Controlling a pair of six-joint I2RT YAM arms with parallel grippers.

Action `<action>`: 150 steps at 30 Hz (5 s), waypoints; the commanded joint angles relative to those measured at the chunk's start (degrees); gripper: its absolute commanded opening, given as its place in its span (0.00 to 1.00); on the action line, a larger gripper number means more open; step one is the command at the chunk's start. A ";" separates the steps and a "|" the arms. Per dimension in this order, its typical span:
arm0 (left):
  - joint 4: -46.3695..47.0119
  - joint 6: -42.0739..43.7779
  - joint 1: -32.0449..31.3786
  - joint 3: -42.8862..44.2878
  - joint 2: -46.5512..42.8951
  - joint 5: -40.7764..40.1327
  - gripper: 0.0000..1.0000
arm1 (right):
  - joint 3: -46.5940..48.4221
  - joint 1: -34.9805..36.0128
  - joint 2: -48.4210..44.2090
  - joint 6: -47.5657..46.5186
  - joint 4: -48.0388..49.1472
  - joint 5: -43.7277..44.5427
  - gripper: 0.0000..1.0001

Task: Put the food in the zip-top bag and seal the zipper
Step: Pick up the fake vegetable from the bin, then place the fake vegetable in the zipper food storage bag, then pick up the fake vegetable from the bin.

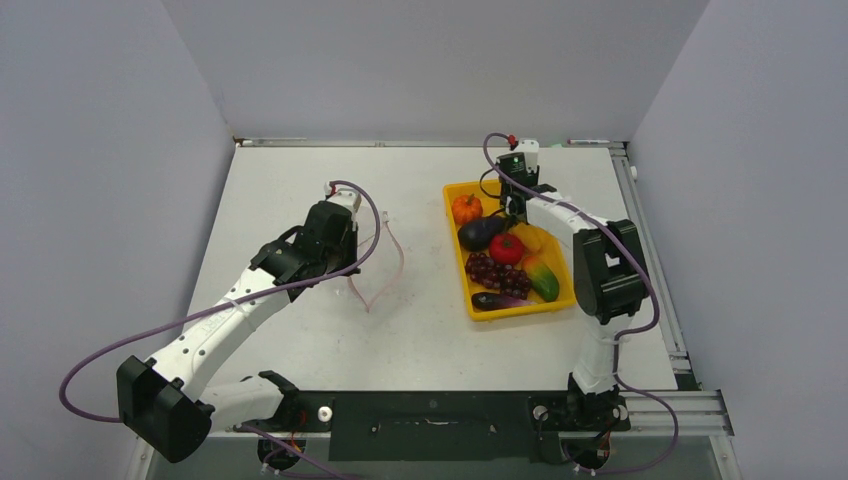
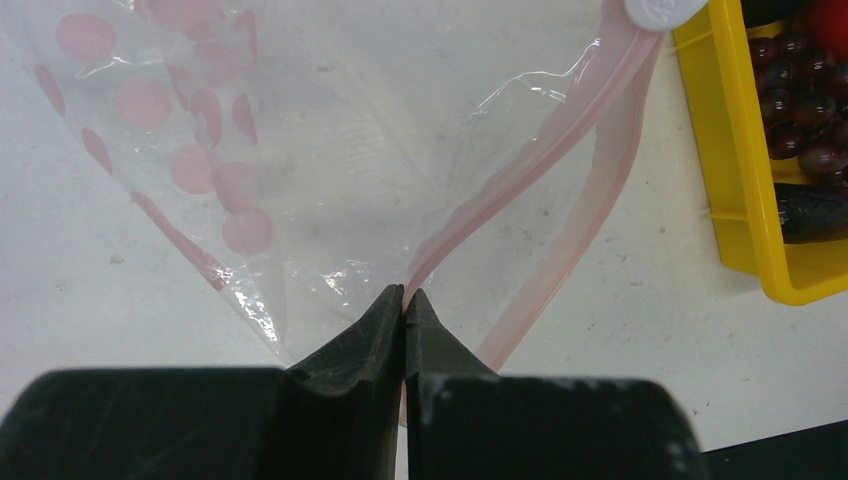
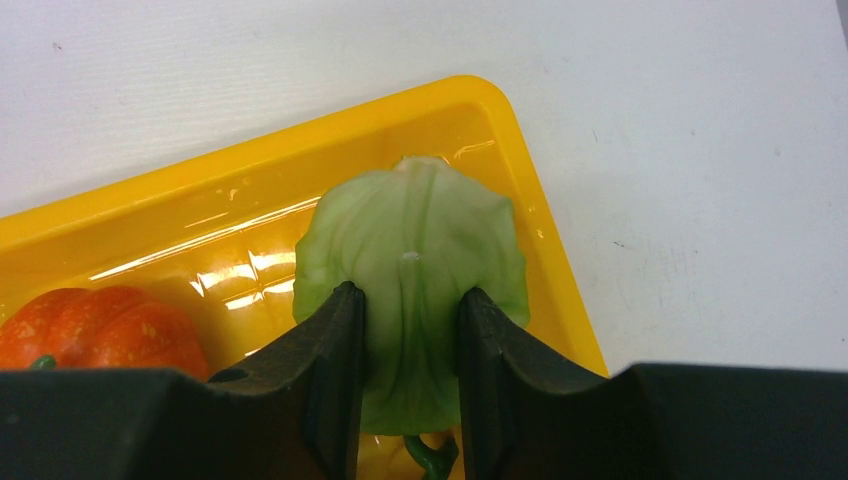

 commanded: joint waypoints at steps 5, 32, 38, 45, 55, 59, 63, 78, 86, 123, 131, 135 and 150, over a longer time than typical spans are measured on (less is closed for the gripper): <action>2.42 0.47 0.32 0.33 -1.95 -0.35 0.00 | -1.70 3.23 -10.46 -1.23 1.44 3.54 0.15; 2.64 0.56 0.36 0.28 -1.82 0.12 0.00 | -15.03 20.24 -41.75 -0.11 -3.03 -20.37 0.17; 2.67 0.64 0.41 0.40 -2.05 0.34 0.00 | -17.21 24.32 -45.13 1.12 -2.67 -29.13 0.17; 2.57 0.64 0.39 0.28 -2.29 0.39 0.00 | -19.14 28.68 -44.46 3.87 1.39 -34.50 0.17; 2.83 0.81 0.32 0.34 -2.50 1.61 0.00 | -19.38 34.17 -38.61 6.37 7.59 -35.63 0.17; 2.97 0.91 0.35 0.26 -2.82 2.20 0.00 | -18.97 34.96 -36.18 7.28 8.77 -35.49 0.18; 3.32 1.06 0.32 0.17 -3.17 3.42 0.00 | -18.09 35.46 -33.84 7.81 10.91 -33.75 0.18; 4.74 1.97 0.32 -0.24 -4.34 8.36 0.00 | -13.24 35.77 -26.78 10.44 12.93 -28.05 0.18; 5.30 2.21 0.23 -0.31 -4.78 9.93 0.00 | -9.06 37.04 -23.49 12.76 11.99 -20.37 0.19; 6.47 2.23 0.40 -0.99 -7.24 8.22 0.00 | -7.84 39.81 -18.52 13.53 14.68 -10.20 0.77; 6.24 2.14 0.41 -0.96 -7.06 7.49 0.00 | -10.84 39.81 -24.05 13.11 13.69 -11.00 0.84; 6.16 2.05 0.49 -0.94 -6.93 7.34 0.00 | -12.76 39.83 -28.29 12.21 12.21 -10.22 0.85; 5.81 1.97 0.58 -0.75 -7.24 6.76 0.00 | -17.98 39.43 -41.12 7.99 -2.04 4.34 0.89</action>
